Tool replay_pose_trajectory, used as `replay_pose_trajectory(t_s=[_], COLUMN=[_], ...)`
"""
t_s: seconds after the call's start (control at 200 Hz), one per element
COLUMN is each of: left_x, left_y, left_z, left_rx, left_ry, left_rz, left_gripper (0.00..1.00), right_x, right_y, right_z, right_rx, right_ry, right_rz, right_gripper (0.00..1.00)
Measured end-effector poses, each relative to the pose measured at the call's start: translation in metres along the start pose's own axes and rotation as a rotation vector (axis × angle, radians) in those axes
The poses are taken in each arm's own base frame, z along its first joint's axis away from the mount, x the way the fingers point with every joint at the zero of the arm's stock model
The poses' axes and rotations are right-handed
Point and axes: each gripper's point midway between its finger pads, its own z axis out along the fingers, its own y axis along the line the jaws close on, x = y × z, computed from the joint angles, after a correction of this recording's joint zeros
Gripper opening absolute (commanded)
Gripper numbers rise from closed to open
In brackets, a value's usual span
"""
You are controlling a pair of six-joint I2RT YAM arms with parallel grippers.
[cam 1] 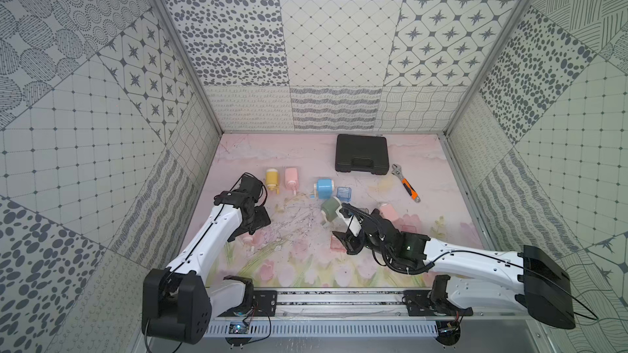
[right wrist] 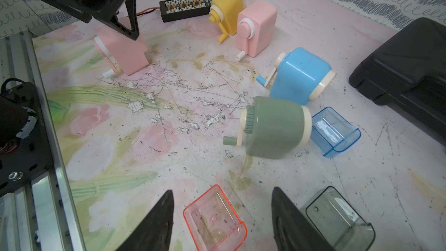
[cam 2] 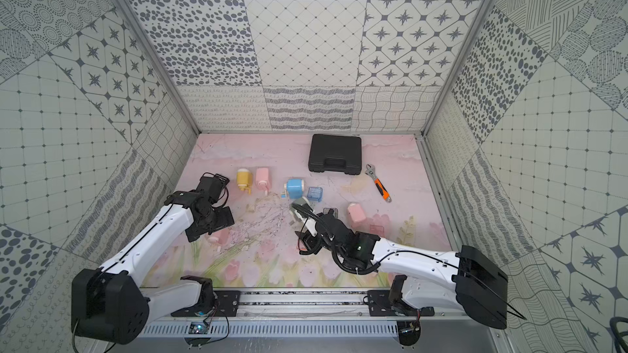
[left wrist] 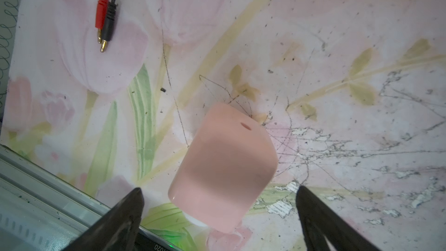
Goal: Put the tray back into the pencil sharpener
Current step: Pick up the pencil sharpener from the center of the board.
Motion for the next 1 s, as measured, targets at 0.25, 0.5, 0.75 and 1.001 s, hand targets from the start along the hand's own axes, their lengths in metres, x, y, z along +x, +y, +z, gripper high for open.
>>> replay_pose_trajectory(t_s=[0.25, 0.5, 0.75, 1.001], left_x=[0.006, 0.014, 0.013, 0.003], left_y=[-0.005, -0.01, -0.016, -0.03], left_z=[0.015, 0.032, 0.035, 0.021], left_rx=[0.003, 0.008, 0.034, 0.136], left_ry=[0.057, 0.112, 0.116, 0.033], left_rz=[0.045, 0.078, 0.094, 0.126], left_gripper=[0.83, 0.66, 0.45, 0.26], right_x=[0.002, 0.011, 0.001, 0.004], right_y=[-0.001, -0.008, -0.013, -0.017], right_z=[0.003, -0.002, -0.009, -0.011], right_rx=[0.007, 0.04, 0.059, 0.08], right_ry=[0.0, -0.002, -0.039, -0.03], right_rz=[0.021, 0.071, 0.084, 0.159], right_gripper=[0.65, 0.64, 0.63, 0.6])
